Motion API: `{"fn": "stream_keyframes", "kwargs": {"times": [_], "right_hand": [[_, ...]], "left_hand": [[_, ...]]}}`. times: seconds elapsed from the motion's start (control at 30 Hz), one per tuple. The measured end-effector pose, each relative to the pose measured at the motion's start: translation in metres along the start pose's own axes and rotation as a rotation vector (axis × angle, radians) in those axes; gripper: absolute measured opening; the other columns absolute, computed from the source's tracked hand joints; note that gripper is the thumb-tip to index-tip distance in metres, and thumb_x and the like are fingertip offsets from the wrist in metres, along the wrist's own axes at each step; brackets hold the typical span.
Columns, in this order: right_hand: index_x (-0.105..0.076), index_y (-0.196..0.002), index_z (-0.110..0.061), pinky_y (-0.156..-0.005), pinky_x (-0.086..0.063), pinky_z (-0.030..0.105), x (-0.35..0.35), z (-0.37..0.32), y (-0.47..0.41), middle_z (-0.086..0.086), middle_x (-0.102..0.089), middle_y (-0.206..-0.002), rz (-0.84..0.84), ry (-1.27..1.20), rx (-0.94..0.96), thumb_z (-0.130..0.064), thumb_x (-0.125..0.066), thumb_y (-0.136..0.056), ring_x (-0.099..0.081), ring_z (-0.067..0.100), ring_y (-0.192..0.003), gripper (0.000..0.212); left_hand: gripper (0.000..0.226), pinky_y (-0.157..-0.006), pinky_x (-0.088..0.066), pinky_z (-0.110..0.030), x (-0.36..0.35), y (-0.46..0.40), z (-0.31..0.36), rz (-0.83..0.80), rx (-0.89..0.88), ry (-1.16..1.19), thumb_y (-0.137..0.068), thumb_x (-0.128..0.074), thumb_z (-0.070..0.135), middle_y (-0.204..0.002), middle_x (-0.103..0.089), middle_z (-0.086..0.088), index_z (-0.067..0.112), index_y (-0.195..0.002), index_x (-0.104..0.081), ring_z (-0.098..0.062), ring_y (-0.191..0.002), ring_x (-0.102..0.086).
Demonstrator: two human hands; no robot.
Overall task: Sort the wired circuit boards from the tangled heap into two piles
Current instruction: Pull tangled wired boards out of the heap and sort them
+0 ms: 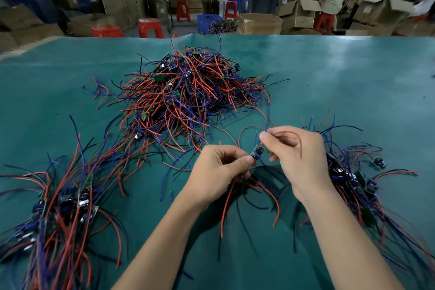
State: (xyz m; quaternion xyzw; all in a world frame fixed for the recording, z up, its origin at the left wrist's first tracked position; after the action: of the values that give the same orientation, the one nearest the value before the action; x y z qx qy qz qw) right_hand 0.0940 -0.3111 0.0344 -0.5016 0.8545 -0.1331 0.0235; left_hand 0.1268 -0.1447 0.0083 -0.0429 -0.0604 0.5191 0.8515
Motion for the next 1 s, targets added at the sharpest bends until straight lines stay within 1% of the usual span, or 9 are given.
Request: {"fn": "stream_keyframes", "kwargs": {"times": [0.13,0.3,0.47,0.57,0.67,0.73,0.77,0.87,1.0], "right_hand": [[-0.071,-0.071,-0.015,-0.055,-0.054,0.026,0.027,0.003,-0.006,-0.001,-0.07,-0.061,0.177,-0.031,-0.003,-0.002,-0.077,-0.088,-0.063,0.01,-0.051,0.022],[-0.066,-0.077,-0.004,-0.063,-0.057,0.021,0.059,0.011,-0.005,-0.004,-0.067,-0.057,0.393,-0.467,-0.099,0.005,-0.071,-0.091,-0.065,0.009,-0.055,0.017],[-0.065,-0.09,-0.005,-0.086,-0.06,0.026,0.078,0.008,0.0,0.001,-0.071,-0.075,0.559,-0.742,-0.086,0.007,-0.067,-0.094,-0.071,0.014,-0.081,0.013],[-0.067,-0.084,-0.007,-0.077,-0.06,0.029,0.051,0.01,-0.002,0.012,-0.067,-0.083,0.418,-0.594,-0.173,0.005,-0.07,-0.091,-0.068,0.02,-0.076,0.014],[-0.075,-0.089,-0.014,-0.063,-0.059,0.033,-0.014,0.008,0.005,0.01,-0.075,-0.08,-0.041,-0.14,-0.172,-0.017,-0.077,-0.089,-0.07,0.025,-0.073,0.004],[-0.077,-0.098,-0.018,-0.071,-0.06,0.043,-0.038,0.005,0.013,0.01,-0.076,-0.085,-0.201,0.126,-0.058,-0.034,-0.082,-0.08,-0.071,0.031,-0.078,0.024],[-0.077,-0.098,-0.02,-0.074,-0.06,0.044,-0.04,0.001,0.014,0.007,-0.077,-0.083,-0.206,0.153,-0.022,-0.037,-0.081,-0.075,-0.07,0.028,-0.076,0.029],[-0.077,-0.089,-0.023,-0.07,-0.056,0.025,-0.024,-0.01,0.009,-0.003,-0.078,-0.079,-0.125,0.036,0.033,-0.026,-0.086,-0.07,-0.07,0.009,-0.068,0.021],[-0.075,-0.085,-0.022,-0.074,-0.054,0.032,0.024,-0.03,0.003,-0.01,-0.076,-0.075,0.178,-0.143,0.095,-0.007,-0.086,-0.078,-0.065,0.006,-0.068,0.02]], "left_hand": [[0.016,-0.053,-0.04,-0.015,-0.005,0.0,0.0,-0.052,0.004,-0.021,-0.089,-0.071,0.01,-0.06,-0.066,0.001,0.013,-0.073,-0.072,-0.007,-0.053,-0.052],[0.014,-0.055,-0.04,-0.014,-0.006,0.0,-0.001,-0.064,0.008,0.011,-0.088,-0.071,0.009,-0.06,-0.066,-0.002,0.009,-0.074,-0.074,-0.007,-0.054,-0.053],[0.013,-0.056,-0.046,-0.016,0.01,0.0,-0.009,0.115,0.056,0.162,-0.091,-0.067,0.008,-0.061,-0.067,-0.003,0.003,-0.081,-0.074,-0.009,-0.053,-0.056],[0.014,-0.059,-0.049,-0.017,0.018,-0.001,-0.012,0.2,0.066,0.239,-0.094,-0.063,0.007,-0.066,-0.069,-0.002,0.008,-0.086,-0.074,-0.009,-0.056,-0.059],[0.016,-0.056,-0.047,-0.017,0.013,0.0,-0.007,0.151,0.033,0.199,-0.094,-0.061,0.004,-0.067,-0.069,-0.002,0.008,-0.085,-0.074,-0.009,-0.055,-0.059],[0.022,-0.053,-0.045,-0.017,0.006,0.001,-0.002,0.081,0.001,0.162,-0.094,-0.062,0.004,-0.064,-0.069,-0.003,0.01,-0.076,-0.074,-0.009,-0.052,-0.057],[0.024,-0.052,-0.044,-0.017,0.004,0.001,-0.001,0.058,-0.001,0.14,-0.094,-0.063,0.006,-0.063,-0.068,-0.004,0.011,-0.073,-0.073,-0.01,-0.05,-0.055],[0.018,-0.047,-0.043,-0.017,0.001,0.001,-0.005,0.004,0.056,0.12,-0.093,-0.064,0.01,-0.058,-0.066,-0.005,0.001,-0.08,-0.071,-0.011,-0.045,-0.053],[0.015,-0.048,-0.042,-0.018,-0.013,0.002,-0.007,-0.121,0.084,0.054,-0.093,-0.065,0.009,-0.057,-0.065,-0.002,0.006,-0.082,-0.074,-0.011,-0.046,-0.051]]}}
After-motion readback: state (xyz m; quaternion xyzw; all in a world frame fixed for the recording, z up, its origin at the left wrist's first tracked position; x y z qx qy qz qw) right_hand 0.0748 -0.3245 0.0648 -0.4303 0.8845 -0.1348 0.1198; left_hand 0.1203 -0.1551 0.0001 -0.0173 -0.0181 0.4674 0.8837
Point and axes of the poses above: each hand's wrist, its own y-axis away from the middle knuckle, its own x-axis out of the back of the hand, z = x × y, the point moved 10 cm from there along -y, towards the middle knuckle
